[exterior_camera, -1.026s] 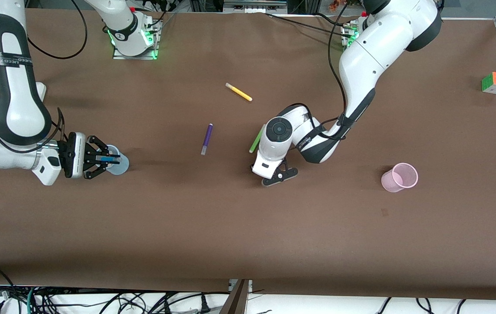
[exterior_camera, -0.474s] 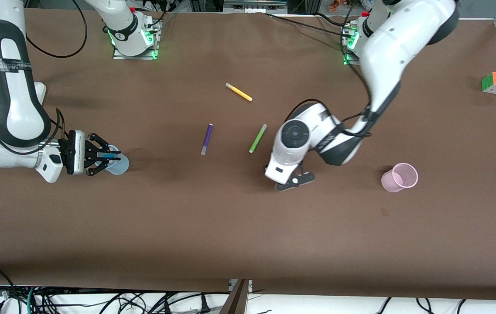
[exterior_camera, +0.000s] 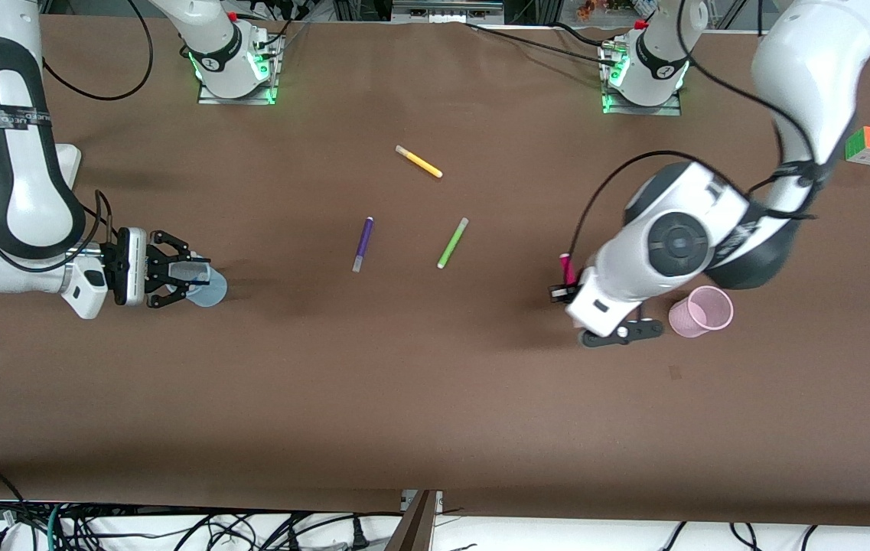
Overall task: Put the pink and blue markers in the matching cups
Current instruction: 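Carry the blue marker to the blue cup while the left gripper carries pink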
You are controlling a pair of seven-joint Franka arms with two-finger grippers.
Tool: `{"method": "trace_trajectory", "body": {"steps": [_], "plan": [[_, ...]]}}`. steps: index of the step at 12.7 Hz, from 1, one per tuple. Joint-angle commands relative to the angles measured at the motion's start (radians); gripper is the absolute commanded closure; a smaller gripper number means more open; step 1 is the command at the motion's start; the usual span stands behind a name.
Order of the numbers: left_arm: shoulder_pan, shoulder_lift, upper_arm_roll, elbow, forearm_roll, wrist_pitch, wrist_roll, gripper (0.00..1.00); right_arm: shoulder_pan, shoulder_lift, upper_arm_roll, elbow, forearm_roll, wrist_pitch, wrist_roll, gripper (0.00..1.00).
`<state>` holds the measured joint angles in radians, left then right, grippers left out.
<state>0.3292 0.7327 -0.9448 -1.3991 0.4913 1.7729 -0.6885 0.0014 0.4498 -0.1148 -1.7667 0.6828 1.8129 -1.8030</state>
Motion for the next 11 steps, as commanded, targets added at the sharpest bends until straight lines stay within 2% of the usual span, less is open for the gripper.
{"method": "trace_trajectory", "body": {"steps": [1, 5, 8, 10, 11], "plan": [[0.057, -0.104, 0.001, -0.029, -0.003, -0.059, 0.227, 1.00, -0.005, -0.045, 0.004, 0.016, 0.006, -0.046, 0.237, 0.00], [0.166, -0.167, 0.000, -0.040, -0.002, -0.069, 0.594, 1.00, 0.029, -0.046, 0.015, 0.163, -0.159, -0.125, 0.676, 0.00], [0.218, -0.196, -0.008, -0.069, -0.002, -0.052, 0.829, 1.00, 0.104, -0.046, 0.015, 0.292, -0.349, -0.179, 1.045, 0.00], [0.252, -0.193, -0.008, -0.083, -0.008, -0.014, 1.033, 1.00, 0.133, -0.046, 0.015, 0.346, -0.394, -0.223, 1.267, 0.00], [0.281, -0.193, -0.009, -0.122, -0.017, 0.031, 1.123, 1.00, 0.144, -0.046, 0.017, 0.375, -0.423, -0.254, 1.348, 0.00]]}}
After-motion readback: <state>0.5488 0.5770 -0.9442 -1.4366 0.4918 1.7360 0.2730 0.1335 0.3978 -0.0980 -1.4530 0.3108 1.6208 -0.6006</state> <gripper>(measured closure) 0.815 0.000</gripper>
